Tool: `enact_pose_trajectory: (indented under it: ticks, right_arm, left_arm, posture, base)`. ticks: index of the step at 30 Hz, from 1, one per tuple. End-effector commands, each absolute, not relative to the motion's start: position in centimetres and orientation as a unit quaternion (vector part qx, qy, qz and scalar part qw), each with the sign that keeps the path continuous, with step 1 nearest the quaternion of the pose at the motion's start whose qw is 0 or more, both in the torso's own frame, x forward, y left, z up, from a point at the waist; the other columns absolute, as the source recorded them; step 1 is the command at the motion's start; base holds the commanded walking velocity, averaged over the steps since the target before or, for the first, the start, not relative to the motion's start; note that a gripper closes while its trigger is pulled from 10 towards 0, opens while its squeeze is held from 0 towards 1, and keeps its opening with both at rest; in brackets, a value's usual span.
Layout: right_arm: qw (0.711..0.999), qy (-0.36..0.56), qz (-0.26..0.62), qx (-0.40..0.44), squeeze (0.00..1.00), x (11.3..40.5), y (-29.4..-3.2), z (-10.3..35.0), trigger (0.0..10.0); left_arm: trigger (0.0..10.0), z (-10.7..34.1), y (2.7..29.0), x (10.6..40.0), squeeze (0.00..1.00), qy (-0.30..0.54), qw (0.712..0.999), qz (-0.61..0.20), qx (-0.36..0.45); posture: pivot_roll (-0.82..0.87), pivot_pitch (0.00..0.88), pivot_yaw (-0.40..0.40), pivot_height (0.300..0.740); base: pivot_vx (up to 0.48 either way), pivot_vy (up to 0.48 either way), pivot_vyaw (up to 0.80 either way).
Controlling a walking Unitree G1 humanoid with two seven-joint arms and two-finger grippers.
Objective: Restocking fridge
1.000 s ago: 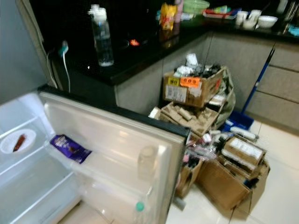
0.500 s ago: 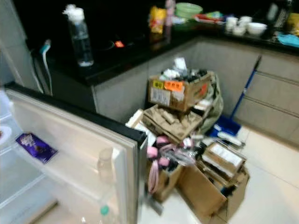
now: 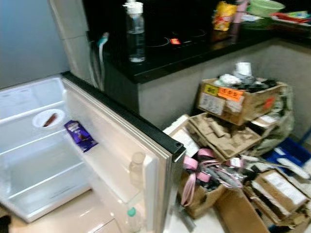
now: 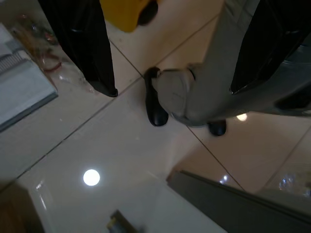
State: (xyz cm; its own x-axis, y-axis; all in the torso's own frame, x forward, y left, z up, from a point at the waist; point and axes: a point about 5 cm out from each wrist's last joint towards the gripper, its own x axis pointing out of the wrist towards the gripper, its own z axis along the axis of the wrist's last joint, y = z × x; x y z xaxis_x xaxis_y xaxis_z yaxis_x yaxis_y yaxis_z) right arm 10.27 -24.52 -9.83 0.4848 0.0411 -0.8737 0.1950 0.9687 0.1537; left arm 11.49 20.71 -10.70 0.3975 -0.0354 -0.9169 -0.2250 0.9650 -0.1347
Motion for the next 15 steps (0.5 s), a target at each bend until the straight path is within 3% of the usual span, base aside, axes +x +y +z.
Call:
enact_pose_trajectory:
  ticks: [1, 3, 14, 15]
  right_arm:
    - [0.86, 0.495, -0.046, 0.115, 0.0, 11.01, -24.3, -9.69, 10.0]
    - [0.86, 0.496, -0.052, 0.11, 0.0, 10.93, -24.46, -9.69, 10.0]
    - [0.854, 0.506, -0.07, 0.099, 0.0, 10.65, -24.75, -9.78, 10.0]
    - [0.854, 0.505, -0.07, 0.1, 0.0, 10.65, -24.74, -9.78, 10.0]
  left_arm:
    - [10.0, -10.88, 21.03, 10.62, 0.0, 0.557, 0.82, 0.061, -0.117]
    - [10.0, -10.88, 21.01, 10.62, 0.0, 0.557, 0.82, 0.06, -0.117]
    - [10.0, -10.88, 20.88, 10.68, 0.0, 0.558, 0.82, 0.051, -0.115]
    - [10.0, -10.9, 20.81, 10.63, 0.0, 0.56, 0.819, 0.045, -0.113]
  posture:
    - [-0.04, 0.023, -0.008, 0.74]
    - [-0.04, 0.023, -0.008, 0.74]
    - [-0.04, 0.023, -0.008, 0.74]
    - [-0.04, 0.023, -0.007, 0.74]
  base:
    - [0.0, 0.0, 0.77]
    - [0.0, 0.0, 0.77]
    - [0.0, 0.0, 0.0]
    - [0.0, -0.48, 0.0]
